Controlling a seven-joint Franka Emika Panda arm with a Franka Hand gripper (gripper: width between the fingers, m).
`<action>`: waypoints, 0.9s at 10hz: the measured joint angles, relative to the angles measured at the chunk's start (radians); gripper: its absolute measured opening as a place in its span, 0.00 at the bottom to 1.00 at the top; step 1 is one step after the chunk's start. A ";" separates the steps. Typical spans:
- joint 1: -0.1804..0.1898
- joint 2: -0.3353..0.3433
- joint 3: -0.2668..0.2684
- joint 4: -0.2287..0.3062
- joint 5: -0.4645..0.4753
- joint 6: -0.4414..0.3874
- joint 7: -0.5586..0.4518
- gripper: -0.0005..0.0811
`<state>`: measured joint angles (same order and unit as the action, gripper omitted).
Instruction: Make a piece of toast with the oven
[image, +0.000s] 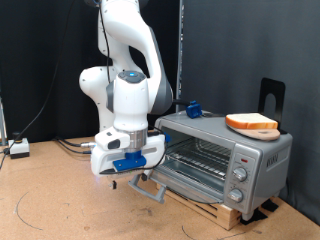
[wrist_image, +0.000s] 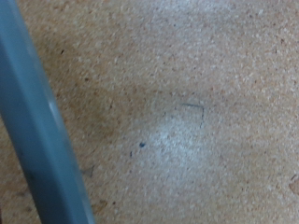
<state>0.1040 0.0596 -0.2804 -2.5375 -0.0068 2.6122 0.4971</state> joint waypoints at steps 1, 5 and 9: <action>0.000 0.030 0.000 0.008 0.012 0.025 0.000 1.00; -0.001 0.143 0.003 0.054 0.044 0.058 0.015 1.00; -0.010 0.216 0.001 0.079 0.045 0.084 -0.006 1.00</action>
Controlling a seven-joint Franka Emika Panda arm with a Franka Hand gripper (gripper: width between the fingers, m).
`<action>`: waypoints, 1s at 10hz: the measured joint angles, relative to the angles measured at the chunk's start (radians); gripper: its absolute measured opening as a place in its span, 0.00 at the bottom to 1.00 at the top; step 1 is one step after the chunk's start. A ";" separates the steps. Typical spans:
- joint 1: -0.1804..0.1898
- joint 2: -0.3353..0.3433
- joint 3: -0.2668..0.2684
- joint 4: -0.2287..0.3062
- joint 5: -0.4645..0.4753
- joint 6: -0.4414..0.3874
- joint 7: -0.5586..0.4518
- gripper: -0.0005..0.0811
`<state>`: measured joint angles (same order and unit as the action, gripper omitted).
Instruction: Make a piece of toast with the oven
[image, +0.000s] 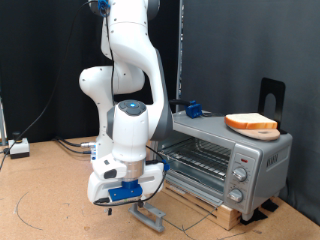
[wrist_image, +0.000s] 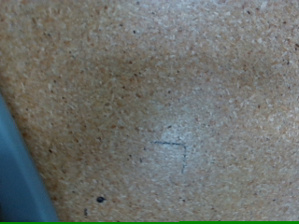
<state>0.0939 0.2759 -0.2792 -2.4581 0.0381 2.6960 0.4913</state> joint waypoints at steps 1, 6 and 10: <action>-0.013 -0.003 0.001 -0.010 0.006 0.007 -0.047 1.00; -0.074 -0.105 -0.038 -0.055 -0.006 0.000 -0.164 1.00; -0.093 -0.171 0.018 -0.037 0.309 -0.220 -0.470 1.00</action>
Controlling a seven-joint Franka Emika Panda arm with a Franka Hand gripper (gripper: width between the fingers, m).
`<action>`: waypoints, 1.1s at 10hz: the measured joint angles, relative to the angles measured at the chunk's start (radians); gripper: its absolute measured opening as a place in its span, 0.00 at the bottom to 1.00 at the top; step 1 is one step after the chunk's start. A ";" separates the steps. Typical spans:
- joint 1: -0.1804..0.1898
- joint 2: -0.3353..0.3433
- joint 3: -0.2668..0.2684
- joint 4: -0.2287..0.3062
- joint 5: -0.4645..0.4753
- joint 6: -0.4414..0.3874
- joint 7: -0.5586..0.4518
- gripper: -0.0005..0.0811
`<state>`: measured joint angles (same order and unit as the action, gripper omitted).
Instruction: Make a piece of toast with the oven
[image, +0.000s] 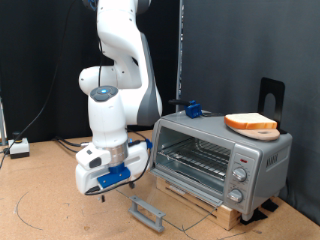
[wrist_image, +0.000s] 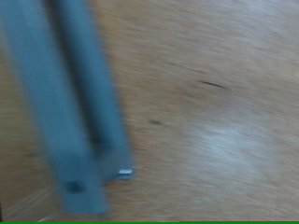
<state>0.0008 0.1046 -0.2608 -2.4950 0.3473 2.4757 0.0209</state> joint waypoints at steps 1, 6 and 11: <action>-0.003 -0.036 0.001 0.002 0.084 -0.073 -0.098 1.00; -0.010 -0.193 -0.007 -0.003 0.183 -0.285 -0.207 1.00; -0.001 -0.306 0.023 -0.042 0.154 -0.277 -0.164 1.00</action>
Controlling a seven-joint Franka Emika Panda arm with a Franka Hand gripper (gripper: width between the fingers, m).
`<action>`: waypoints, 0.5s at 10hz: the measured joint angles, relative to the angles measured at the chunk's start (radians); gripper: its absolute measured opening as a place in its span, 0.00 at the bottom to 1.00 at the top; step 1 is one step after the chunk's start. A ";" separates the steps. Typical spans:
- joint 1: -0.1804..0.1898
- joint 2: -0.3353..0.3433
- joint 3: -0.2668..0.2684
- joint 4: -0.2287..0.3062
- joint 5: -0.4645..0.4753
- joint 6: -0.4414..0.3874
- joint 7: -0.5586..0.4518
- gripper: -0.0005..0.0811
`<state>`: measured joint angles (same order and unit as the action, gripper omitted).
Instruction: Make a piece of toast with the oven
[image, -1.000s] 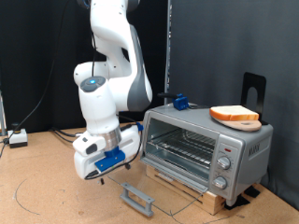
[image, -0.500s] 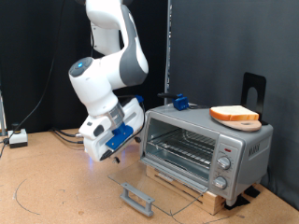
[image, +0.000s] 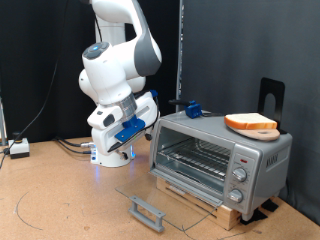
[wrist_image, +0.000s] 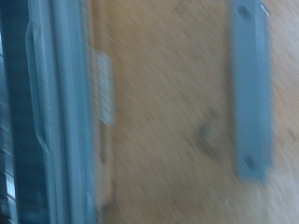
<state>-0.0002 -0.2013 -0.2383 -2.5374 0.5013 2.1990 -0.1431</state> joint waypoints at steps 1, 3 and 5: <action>0.028 -0.007 0.000 0.004 0.133 -0.002 -0.129 1.00; 0.074 -0.031 -0.007 0.013 0.370 -0.097 -0.350 1.00; 0.098 -0.054 -0.013 0.029 0.458 -0.257 -0.501 1.00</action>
<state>0.0974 -0.2553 -0.2512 -2.5079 0.9598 1.9419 -0.6440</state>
